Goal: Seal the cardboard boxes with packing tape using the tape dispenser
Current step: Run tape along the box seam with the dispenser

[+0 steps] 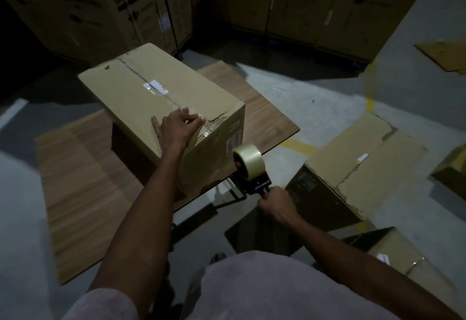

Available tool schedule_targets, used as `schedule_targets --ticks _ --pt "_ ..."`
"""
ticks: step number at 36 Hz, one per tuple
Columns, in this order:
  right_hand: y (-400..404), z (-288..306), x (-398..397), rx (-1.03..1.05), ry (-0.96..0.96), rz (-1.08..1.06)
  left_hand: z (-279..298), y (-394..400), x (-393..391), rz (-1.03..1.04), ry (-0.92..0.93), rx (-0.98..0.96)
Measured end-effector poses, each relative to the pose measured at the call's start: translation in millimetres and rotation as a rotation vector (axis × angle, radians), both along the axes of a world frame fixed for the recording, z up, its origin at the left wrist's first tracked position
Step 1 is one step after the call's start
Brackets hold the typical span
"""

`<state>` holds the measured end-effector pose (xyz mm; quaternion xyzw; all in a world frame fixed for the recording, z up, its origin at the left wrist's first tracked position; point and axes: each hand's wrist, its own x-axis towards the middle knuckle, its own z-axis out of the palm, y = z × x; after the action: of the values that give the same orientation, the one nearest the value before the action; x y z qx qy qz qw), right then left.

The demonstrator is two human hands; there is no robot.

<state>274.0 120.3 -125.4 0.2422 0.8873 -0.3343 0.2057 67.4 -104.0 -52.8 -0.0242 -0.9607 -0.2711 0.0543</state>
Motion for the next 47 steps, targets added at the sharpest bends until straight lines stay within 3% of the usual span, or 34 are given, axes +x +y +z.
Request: schedule_targets --ticks 9,15,18,22,28,35,47 --pt "-19.0 21.1 -44.0 -0.130 0.196 -0.286 -8.4 8.7 6.8 0.107 -0.007 0.062" --pt "-30.9 10.4 -51.7 -0.135 0.249 -0.477 -7.8 19.5 20.6 0.244 -0.030 -0.006" --pt "-35.4 1.8 -57.0 -0.171 0.242 -0.581 -10.8 7.2 21.3 0.068 -0.071 -0.097" --pt "-40.0 -0.2 -66.0 -0.239 0.273 -0.706 -11.9 -24.5 16.9 -0.283 -0.050 -0.370" --pt "-41.1 -8.3 -83.2 -0.279 0.285 -0.786 -7.8 -47.7 11.5 -0.413 0.051 -0.439" --pt "-33.1 -16.9 -119.8 -0.183 0.312 -0.733 -10.0 -30.8 28.4 -0.143 -0.027 -0.282" --pt "13.7 -21.3 -199.8 -0.164 0.232 -0.536 -16.1 59.1 38.2 0.285 -0.114 -0.281"
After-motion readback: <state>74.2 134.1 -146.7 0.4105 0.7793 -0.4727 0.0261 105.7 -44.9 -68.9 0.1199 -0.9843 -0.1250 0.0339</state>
